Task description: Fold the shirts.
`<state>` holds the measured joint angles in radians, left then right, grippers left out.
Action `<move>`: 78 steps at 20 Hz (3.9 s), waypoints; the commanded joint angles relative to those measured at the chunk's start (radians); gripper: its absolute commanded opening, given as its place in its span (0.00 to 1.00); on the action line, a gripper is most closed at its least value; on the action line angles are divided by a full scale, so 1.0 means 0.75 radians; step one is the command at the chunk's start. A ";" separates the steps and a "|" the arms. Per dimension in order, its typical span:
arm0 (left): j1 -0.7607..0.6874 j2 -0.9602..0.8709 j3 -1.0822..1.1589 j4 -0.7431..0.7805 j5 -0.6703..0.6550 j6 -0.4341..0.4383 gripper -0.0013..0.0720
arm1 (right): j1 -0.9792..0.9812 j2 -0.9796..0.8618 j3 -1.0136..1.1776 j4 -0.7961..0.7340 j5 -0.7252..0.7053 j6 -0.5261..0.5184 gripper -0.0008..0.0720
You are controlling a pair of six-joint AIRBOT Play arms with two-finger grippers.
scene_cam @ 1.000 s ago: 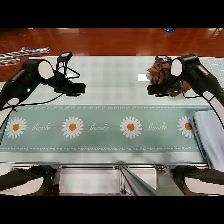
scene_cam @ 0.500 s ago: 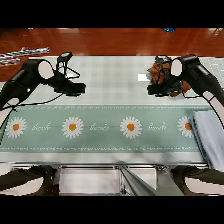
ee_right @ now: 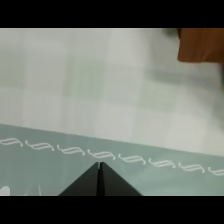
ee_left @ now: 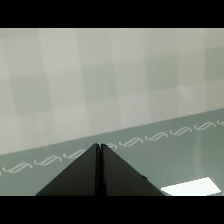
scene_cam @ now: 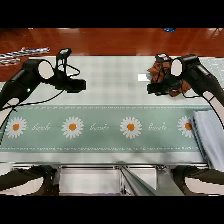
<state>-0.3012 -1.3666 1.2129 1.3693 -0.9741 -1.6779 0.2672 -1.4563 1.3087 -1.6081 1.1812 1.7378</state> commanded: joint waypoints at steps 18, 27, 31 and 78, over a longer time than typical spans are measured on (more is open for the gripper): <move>0.326 0.384 -0.392 0.028 -0.036 -0.080 0.71 | -0.571 -0.435 0.262 -0.068 -0.491 -0.006 0.59; 0.183 0.485 -0.408 0.052 -0.044 -0.113 0.71 | -0.553 -0.381 0.422 0.119 -0.175 -0.258 0.04; 0.364 0.712 -0.272 0.070 -0.140 -0.084 0.71 | -0.550 -0.115 0.598 0.255 -0.165 -0.334 0.04; 1.007 0.759 -0.922 -0.774 -0.366 0.388 0.71 | -0.536 0.668 -0.598 0.526 0.030 -0.311 0.57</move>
<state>0.3470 -0.7143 0.5976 1.0706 -1.2396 -1.5276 0.0074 -1.1370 1.1397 -1.2423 1.2201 1.5642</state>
